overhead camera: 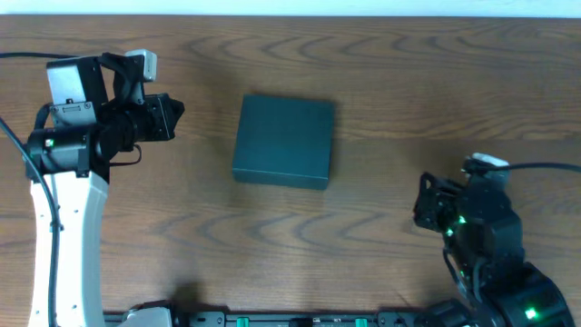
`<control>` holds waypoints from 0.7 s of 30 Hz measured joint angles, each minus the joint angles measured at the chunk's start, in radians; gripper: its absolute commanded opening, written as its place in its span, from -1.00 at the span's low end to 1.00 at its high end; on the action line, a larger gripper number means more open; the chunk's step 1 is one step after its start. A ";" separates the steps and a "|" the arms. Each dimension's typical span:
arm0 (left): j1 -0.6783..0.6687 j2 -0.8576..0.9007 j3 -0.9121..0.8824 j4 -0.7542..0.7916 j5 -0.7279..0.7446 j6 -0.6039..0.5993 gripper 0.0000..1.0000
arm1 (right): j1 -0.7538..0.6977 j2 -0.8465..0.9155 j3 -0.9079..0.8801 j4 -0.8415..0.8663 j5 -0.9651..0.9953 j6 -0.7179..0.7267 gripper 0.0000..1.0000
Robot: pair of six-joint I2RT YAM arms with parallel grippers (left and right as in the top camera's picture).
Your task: Pack container
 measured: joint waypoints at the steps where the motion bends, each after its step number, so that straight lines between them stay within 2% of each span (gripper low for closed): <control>1: 0.000 -0.002 0.000 0.000 -0.002 0.000 0.90 | -0.004 -0.001 0.000 0.000 -0.003 0.000 0.98; 9: 0.000 -0.002 0.000 -0.111 -0.009 -0.016 0.91 | -0.007 0.000 0.000 -0.040 -0.064 -0.004 0.99; 21: 0.000 -0.003 0.000 -0.119 -0.009 -0.018 0.91 | -0.007 0.000 0.000 -0.044 -0.085 -0.004 0.99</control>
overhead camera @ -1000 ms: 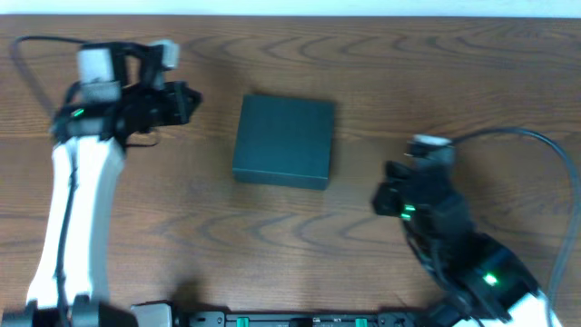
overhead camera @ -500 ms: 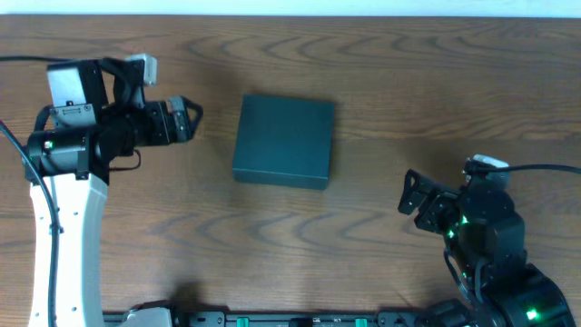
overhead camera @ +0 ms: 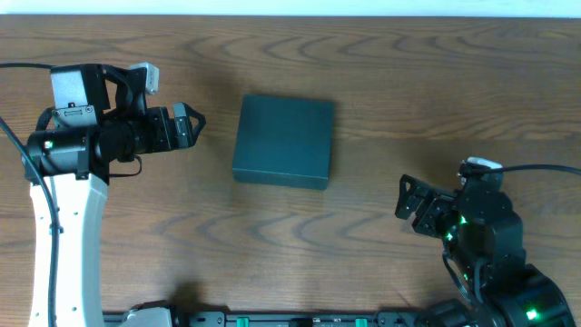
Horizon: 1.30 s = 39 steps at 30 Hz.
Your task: Pack container
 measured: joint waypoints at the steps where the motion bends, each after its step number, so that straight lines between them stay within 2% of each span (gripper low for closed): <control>1: 0.000 0.000 0.000 0.000 0.000 0.000 0.90 | 0.000 0.000 0.000 0.000 0.000 0.000 0.99; 8: 0.000 0.000 0.000 -0.002 -0.008 0.001 0.90 | 0.000 0.000 0.000 0.000 0.000 0.000 0.98; 17: 0.000 -0.024 0.000 -0.012 -0.221 0.003 0.90 | 0.000 0.000 0.000 0.000 -0.003 0.000 0.98; 23: 0.000 -0.189 -0.056 0.017 -0.356 0.004 0.91 | 0.000 0.000 0.000 0.000 -0.003 0.000 0.98; 29: 0.000 -0.463 -0.317 0.173 -0.449 0.004 0.90 | 0.000 0.000 0.000 -0.001 -0.003 0.000 0.99; 34: 0.000 -0.714 -0.614 0.309 -0.471 -0.009 0.90 | 0.000 0.000 0.000 -0.001 -0.003 0.000 0.98; 39: 0.000 -0.924 -0.842 0.380 -0.472 -0.032 0.91 | 0.000 0.001 0.000 -0.001 -0.004 0.000 0.98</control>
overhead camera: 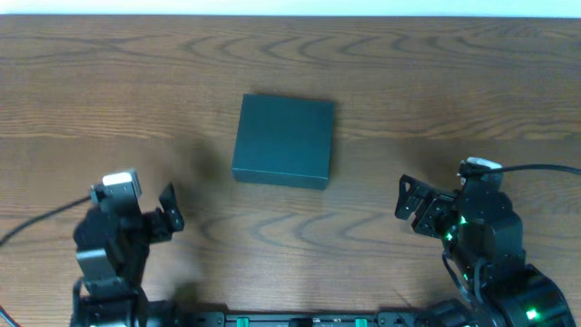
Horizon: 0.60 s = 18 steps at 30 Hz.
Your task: Pack container
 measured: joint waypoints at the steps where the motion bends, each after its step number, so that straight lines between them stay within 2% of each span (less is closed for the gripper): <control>1: 0.000 -0.035 -0.037 0.010 0.000 -0.005 0.91 | 0.000 0.000 0.000 -0.001 0.000 0.000 0.99; 8: 0.000 -0.219 -0.221 0.024 0.001 -0.040 0.90 | 0.000 -0.001 0.000 -0.001 -0.002 0.000 0.99; 18: -0.019 -0.376 -0.338 0.026 0.001 -0.047 0.90 | 0.000 -0.001 0.000 -0.001 -0.002 0.000 0.99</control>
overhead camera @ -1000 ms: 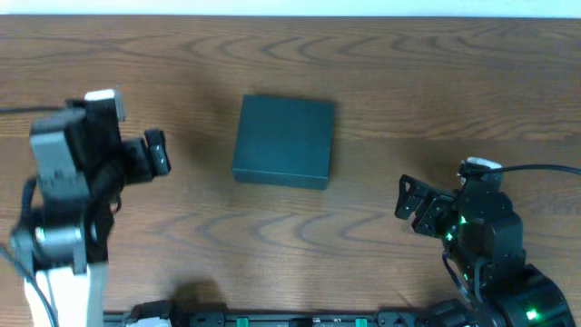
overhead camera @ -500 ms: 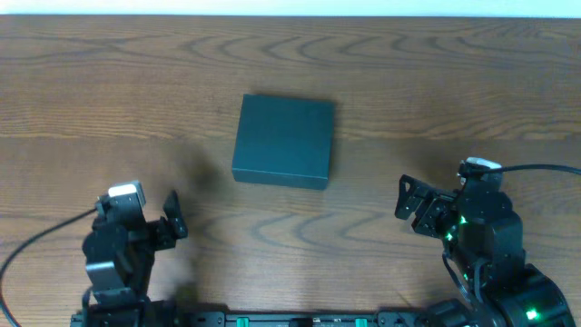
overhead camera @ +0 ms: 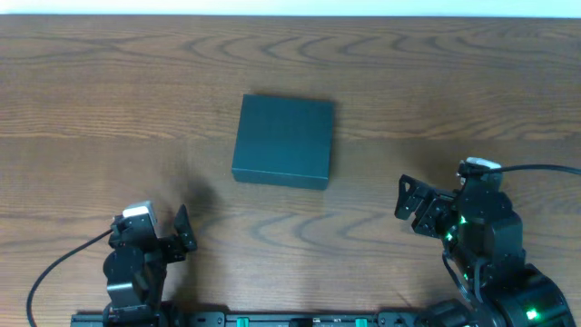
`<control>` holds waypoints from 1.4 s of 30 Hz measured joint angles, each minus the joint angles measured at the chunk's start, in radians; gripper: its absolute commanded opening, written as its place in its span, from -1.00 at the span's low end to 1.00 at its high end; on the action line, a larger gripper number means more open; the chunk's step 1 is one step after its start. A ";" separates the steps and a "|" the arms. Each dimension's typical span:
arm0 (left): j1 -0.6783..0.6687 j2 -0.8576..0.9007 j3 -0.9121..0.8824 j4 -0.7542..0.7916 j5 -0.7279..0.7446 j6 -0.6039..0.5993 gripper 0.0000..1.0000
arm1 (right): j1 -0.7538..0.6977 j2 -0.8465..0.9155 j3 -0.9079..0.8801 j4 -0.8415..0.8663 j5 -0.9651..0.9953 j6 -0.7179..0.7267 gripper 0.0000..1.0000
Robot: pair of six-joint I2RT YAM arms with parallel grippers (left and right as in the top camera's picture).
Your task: Pack container
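Observation:
A dark teal square container (overhead camera: 283, 141) with its lid on lies flat at the middle of the wooden table (overhead camera: 436, 82). My left gripper (overhead camera: 184, 236) is drawn back near the front left edge, well short of the container, its fingers apart and holding nothing. At the front right my right gripper (overhead camera: 406, 202) points left, also apart from the container and empty. What is inside the container is hidden by the lid.
The black rail of the arm bases (overhead camera: 290, 320) runs along the front edge. Cables trail from both arms, one at the left (overhead camera: 54, 263) and one at the right (overhead camera: 545, 167).
My left arm has drawn further back toward the front edge and a little to the right. The right arm and the container have not moved.
At first my left arm reached high at the far left, its gripper level with the closed container, and then it stood slightly nearer the container. The right gripper shifted a little left. Later the left arm was folded back at the front left, where it now sits lower.

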 measured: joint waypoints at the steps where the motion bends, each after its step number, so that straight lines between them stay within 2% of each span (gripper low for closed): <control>1: -0.001 -0.010 -0.011 -0.001 0.000 0.000 0.90 | 0.000 0.000 0.000 0.000 0.000 0.000 0.98; 19: -0.085 -0.016 -0.021 0.001 -0.021 0.017 0.91 | 0.000 0.000 0.000 0.000 0.000 0.000 0.98; 42: -0.086 -0.016 -0.021 0.001 -0.023 0.031 0.90 | 0.000 0.000 0.000 0.000 0.000 0.000 0.99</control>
